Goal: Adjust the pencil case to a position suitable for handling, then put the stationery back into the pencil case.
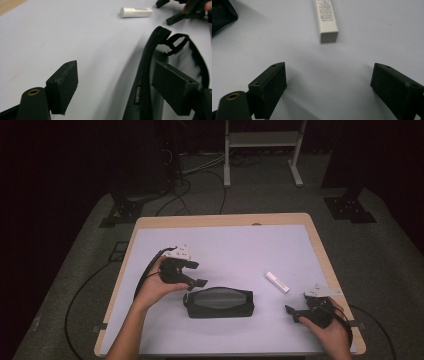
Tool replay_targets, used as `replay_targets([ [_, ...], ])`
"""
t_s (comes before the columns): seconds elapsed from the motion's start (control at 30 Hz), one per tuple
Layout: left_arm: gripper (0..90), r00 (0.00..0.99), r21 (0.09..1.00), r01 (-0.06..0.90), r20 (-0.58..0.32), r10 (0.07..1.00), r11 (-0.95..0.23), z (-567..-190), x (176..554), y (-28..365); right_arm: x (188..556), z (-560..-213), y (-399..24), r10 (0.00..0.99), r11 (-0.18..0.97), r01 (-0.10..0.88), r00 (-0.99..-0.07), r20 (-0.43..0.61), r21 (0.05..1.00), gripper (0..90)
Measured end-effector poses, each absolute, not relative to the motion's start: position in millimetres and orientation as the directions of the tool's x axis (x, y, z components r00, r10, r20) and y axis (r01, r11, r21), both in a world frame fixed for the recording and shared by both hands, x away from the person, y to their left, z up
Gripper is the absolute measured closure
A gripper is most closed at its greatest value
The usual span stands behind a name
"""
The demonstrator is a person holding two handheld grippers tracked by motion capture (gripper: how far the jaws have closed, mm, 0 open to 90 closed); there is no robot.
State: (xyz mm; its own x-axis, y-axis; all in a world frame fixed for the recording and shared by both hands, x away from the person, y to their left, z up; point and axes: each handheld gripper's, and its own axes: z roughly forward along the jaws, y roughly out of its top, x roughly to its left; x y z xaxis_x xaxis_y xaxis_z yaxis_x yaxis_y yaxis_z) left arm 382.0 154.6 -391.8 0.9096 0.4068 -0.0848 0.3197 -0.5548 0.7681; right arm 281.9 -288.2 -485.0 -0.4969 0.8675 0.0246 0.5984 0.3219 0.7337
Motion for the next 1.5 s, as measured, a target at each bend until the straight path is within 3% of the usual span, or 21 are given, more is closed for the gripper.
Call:
replay_targets([
  [0.87,11.3,0.774,0.731,0.459,-0.049,0.631,-0.506,-406,399,207,282,-485,-288,0.867,0.324,0.599,-0.497,0.023,0.732,12.0],
  [1.5,9.6,0.639,0.636,0.582,0.028,0.769,-0.507,-435,404,244,282,-485,-288,0.867,0.326,0.6,-0.497,0.022,0.731,11.8],
])
